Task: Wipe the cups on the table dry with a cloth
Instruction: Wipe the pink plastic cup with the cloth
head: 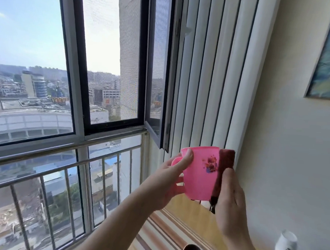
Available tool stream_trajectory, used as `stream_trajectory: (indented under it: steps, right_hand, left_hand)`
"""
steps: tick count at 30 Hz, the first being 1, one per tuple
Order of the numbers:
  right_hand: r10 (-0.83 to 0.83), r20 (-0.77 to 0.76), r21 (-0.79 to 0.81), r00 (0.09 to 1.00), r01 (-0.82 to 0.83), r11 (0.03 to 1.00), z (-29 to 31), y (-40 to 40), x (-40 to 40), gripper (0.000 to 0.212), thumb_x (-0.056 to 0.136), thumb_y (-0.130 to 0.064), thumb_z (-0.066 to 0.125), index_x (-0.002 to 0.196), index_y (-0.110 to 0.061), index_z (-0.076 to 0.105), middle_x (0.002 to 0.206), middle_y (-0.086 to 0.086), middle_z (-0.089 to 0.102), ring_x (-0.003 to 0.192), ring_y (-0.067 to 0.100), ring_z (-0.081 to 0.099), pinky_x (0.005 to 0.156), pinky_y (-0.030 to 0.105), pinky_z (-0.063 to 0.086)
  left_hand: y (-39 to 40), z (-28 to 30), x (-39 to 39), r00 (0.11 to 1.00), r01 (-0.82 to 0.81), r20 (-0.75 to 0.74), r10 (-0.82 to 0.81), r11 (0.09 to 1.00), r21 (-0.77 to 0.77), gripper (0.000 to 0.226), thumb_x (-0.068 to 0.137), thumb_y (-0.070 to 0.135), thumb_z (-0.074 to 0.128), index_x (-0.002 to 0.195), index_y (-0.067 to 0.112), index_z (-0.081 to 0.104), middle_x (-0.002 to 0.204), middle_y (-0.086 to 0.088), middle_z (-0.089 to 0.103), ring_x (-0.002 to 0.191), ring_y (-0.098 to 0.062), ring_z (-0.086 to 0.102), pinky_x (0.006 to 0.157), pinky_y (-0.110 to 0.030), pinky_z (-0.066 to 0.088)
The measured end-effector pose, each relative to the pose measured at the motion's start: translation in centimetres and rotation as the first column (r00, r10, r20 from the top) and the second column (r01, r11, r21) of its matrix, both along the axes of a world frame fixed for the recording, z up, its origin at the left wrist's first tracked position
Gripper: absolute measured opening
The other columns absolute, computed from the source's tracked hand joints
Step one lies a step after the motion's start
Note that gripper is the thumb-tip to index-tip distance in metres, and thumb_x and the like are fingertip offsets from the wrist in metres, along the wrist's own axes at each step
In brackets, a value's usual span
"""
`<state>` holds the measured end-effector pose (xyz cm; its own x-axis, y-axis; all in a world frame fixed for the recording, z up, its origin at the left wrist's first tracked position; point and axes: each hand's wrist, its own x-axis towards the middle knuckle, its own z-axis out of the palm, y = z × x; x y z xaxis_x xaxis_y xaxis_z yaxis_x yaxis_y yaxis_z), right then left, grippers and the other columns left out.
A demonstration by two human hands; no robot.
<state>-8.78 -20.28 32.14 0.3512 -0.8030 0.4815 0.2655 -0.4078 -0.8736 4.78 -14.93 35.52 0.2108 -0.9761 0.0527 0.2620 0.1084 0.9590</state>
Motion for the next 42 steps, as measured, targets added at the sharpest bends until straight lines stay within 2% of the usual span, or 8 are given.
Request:
stream_trajectory:
  steps: [6, 9, 13, 17, 23, 33, 37, 42]
  right_hand:
    - [-0.088, 0.014, -0.123, 0.996, 0.089, 0.988, -1.9, 2.3, 0.3, 0.050, 0.083, -0.065, 0.037, 0.131, -0.075, 0.029, 0.109, -0.019, 0.063, 0.069, 0.017, 0.061, 0.055, 0.017, 0.050]
    - [0.051, 0.019, 0.032, 0.999, -0.052, 0.998, -0.7, 1.3, -0.4, 0.051, 0.063, -0.091, 0.047, 0.108, -0.070, 0.053, 0.079, -0.011, 0.061, 0.063, 0.017, 0.052, 0.055, 0.027, 0.047]
    - [0.107, 0.092, 0.098, 0.990, -0.116, 0.988, 0.3, -0.4, -0.9, 0.048, 0.081, -0.075, 0.050, 0.115, -0.042, 0.059, 0.082, -0.006, 0.066, 0.069, 0.010, 0.061, 0.062, 0.027, 0.053]
    - [-0.118, 0.022, -0.058, 0.993, 0.119, 0.991, -0.6, 0.0, 0.1, 0.023, 0.092, -0.062, 0.037, 0.112, -0.064, 0.048, 0.084, -0.020, 0.065, 0.071, 0.003, 0.060, 0.060, 0.016, 0.052]
    - [-0.258, -0.063, -0.189, 0.964, 0.243, 0.952, -2.3, 1.1, 0.9, 0.063, 0.088, -0.070, 0.030, 0.133, -0.029, 0.047, 0.114, 0.009, 0.065, 0.104, 0.026, 0.065, 0.087, 0.041, 0.055]
    - [-0.046, 0.123, 0.077, 0.991, 0.036, 0.996, -0.9, 1.1, 0.1, 0.031, 0.087, -0.061, 0.041, 0.103, -0.049, 0.065, 0.062, -0.015, 0.063, 0.051, 0.001, 0.054, 0.044, 0.017, 0.043]
    - [-0.200, -0.031, -0.156, 0.979, 0.193, 0.969, -2.6, 1.3, 0.8, 0.052, 0.093, -0.056, 0.035, 0.143, -0.042, 0.041, 0.122, -0.001, 0.067, 0.111, 0.022, 0.066, 0.090, 0.052, 0.056]
    - [-0.341, -0.078, -0.509, 0.937, 0.257, 0.822, -0.6, 0.9, 1.2, 0.058, 0.096, -0.045, 0.042, 0.152, -0.043, 0.026, 0.159, -0.016, 0.032, 0.148, 0.004, 0.028, 0.121, 0.033, 0.028]
  left_hand:
    - [-0.3, 0.1, -0.5, 0.991, -0.136, -0.009, 0.136, 0.986, -0.095, 0.057, 0.073, 0.053, 0.066, 0.119, 0.019, 0.064, 0.111, -0.015, 0.073, 0.085, -0.025, 0.073, 0.063, -0.035, 0.065]
    - [-0.5, -0.2, -0.4, 0.993, -0.118, -0.004, 0.118, 0.988, -0.095, 0.055, 0.074, 0.054, 0.065, 0.117, 0.020, 0.066, 0.104, -0.012, 0.072, 0.080, -0.023, 0.070, 0.061, -0.032, 0.063]
    - [-1.1, -0.6, -0.5, 0.967, -0.204, 0.118, 0.225, 0.965, -0.164, 0.049, 0.082, 0.053, 0.062, 0.115, 0.018, 0.067, 0.098, -0.010, 0.071, 0.072, -0.011, 0.066, 0.055, -0.021, 0.055]
    - [-1.7, -1.1, -1.5, 0.875, -0.355, 0.247, 0.415, 0.899, -0.256, 0.023, 0.102, 0.036, 0.053, 0.116, 0.020, 0.061, 0.103, -0.009, 0.068, 0.082, -0.009, 0.064, 0.060, -0.015, 0.052]
    - [-0.9, -1.7, -3.9, 0.947, -0.195, 0.232, 0.223, 0.971, -0.139, 0.071, 0.069, 0.068, 0.071, 0.123, 0.029, 0.048, 0.120, -0.009, 0.066, 0.101, -0.018, 0.073, 0.076, -0.023, 0.061]
    - [-0.8, -1.0, -2.1, 0.962, -0.138, 0.207, 0.180, 0.970, -0.199, 0.072, 0.066, 0.052, 0.082, 0.129, 0.031, 0.057, 0.118, -0.007, 0.070, 0.101, -0.022, 0.074, 0.076, -0.032, 0.063]
    - [-1.0, -1.0, -1.7, 0.918, -0.275, 0.211, 0.335, 0.924, -0.266, 0.079, 0.079, 0.056, 0.074, 0.147, 0.034, 0.042, 0.129, -0.005, 0.062, 0.110, -0.020, 0.070, 0.075, -0.030, 0.063]
    - [-0.8, -1.5, -1.6, 0.946, -0.205, 0.204, 0.251, 0.953, -0.225, 0.067, 0.076, 0.070, 0.063, 0.134, 0.037, 0.052, 0.123, -0.001, 0.070, 0.108, -0.015, 0.072, 0.090, -0.033, 0.061]
